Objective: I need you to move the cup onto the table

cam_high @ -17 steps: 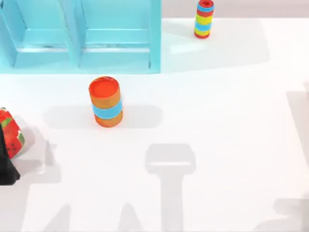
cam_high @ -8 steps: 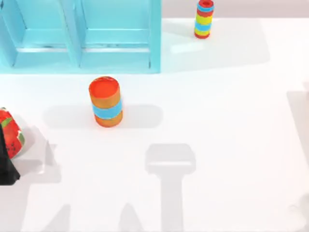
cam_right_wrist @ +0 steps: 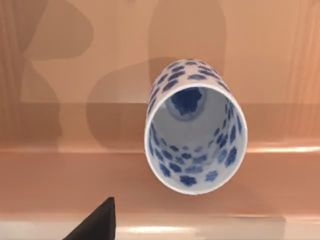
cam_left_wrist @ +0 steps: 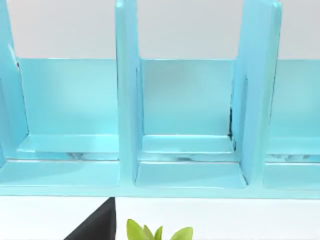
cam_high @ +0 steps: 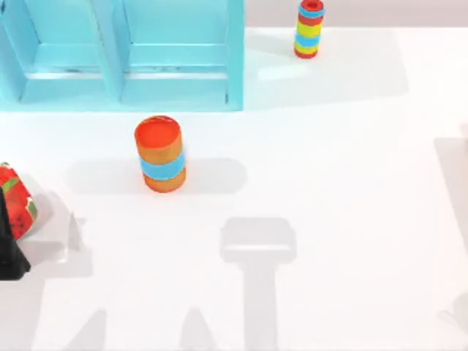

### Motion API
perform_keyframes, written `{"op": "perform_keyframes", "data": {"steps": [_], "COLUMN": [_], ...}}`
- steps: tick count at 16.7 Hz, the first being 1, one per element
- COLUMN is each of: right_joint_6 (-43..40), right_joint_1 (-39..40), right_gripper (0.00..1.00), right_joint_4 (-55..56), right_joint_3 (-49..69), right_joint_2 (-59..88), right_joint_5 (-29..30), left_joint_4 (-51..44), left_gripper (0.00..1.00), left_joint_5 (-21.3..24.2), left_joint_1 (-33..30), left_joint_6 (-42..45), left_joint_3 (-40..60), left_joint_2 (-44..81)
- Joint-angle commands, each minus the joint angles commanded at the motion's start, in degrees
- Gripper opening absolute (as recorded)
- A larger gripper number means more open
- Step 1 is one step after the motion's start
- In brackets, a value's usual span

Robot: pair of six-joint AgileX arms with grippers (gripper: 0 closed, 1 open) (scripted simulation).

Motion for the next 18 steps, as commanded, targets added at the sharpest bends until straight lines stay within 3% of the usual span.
{"op": "perform_keyframes", "data": {"steps": [7,13,18], "right_joint_6": [0.4,0.3,0.3], "right_joint_1": [0.54,0.22,0.22], "right_gripper": [1.0,1.0,0.62], "right_joint_4": [16.7,18.43,18.43], "right_joint_3": [-10.96,-12.58,-12.58], "right_joint_2": [5.22,5.8,5.8], "right_joint_5": [-0.24,-0.02,-0.02], "left_joint_4": [0.0,0.0,0.0], "left_gripper": [1.0,1.0,1.0], "left_joint_5": [0.0,0.0,0.0], "left_joint_1": [0.0,0.0,0.0], "left_joint_6": [0.0,0.0,0.0], "left_joint_3": [0.0,0.0,0.0], "left_joint_2": [0.0,0.0,0.0]}}
